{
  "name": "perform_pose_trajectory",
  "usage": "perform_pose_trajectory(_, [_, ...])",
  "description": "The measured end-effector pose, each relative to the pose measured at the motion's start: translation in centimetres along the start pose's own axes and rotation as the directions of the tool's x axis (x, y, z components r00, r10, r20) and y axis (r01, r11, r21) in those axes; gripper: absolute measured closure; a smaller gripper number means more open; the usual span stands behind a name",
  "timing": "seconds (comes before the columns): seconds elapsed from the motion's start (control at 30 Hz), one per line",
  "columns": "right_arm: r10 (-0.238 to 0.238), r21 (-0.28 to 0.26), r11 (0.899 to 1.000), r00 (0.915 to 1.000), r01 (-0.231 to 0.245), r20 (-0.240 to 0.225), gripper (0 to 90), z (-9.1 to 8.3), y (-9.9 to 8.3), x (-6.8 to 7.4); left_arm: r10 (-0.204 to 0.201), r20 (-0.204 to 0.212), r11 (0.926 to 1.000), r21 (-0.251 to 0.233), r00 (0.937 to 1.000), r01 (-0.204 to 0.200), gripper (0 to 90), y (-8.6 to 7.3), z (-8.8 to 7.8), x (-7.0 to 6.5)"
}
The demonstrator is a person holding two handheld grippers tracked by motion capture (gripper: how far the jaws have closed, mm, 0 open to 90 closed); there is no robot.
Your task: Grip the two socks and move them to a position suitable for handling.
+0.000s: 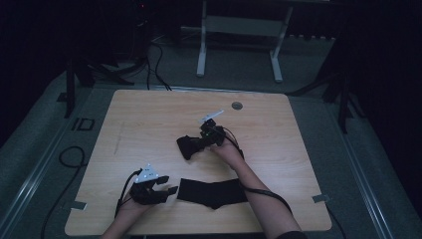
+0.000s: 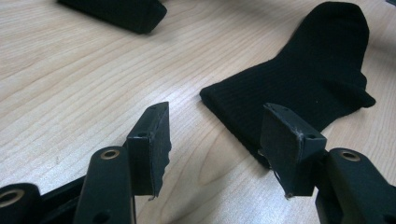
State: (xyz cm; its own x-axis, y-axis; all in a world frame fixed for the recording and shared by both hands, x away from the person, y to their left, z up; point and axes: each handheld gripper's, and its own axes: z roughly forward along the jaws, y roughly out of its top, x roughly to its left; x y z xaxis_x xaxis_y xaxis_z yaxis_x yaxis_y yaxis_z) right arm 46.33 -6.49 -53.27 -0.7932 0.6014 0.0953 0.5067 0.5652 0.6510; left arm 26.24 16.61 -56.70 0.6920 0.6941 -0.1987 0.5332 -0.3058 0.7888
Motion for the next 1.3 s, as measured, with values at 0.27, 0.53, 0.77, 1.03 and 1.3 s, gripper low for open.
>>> perform_pose_trajectory(0.27, [-0.042,0.065,0.997,0.999,0.043,-0.017,64.8,2.2,-0.4,1.3,-0.024,-0.012,0.9997,-0.009,0.9996,0.024,43.2,0.2,-0.1,0.4])
perform_pose_trajectory(0.53, [-0.078,0.014,0.997,0.9964,0.079,-0.033,79.4,0.0,0.0,3.1,-0.032,-0.077,0.9988,-0.04,0.9965,0.029,43.1,1.0,0.3,0.7])
perform_pose_trajectory(0.77, [-0.016,-0.119,0.993,0.9907,0.0,-0.135,79.3,-4.5,0.7,3.4,-0.048,-0.137,0.9954,-0.088,0.9894,0.037,36.6,3.1,1.2,1.1])
perform_pose_trajectory(1.03, [-0.051,-0.203,0.979,0.9739,0.005,-0.221,79.2,-7.9,1.6,5.1,-0.036,-0.165,0.9891,-0.147,0.9856,0.012,35.2,5.1,2.5,0.8])
perform_pose_trajectory(1.3, [-0.05,-0.18,0.984,0.9661,0.004,-0.253,78.8,-8.1,0.5,5.1,0.041,-0.161,0.9766,-0.202,0.9862,-0.073,48.6,6.3,2.4,-0.1])
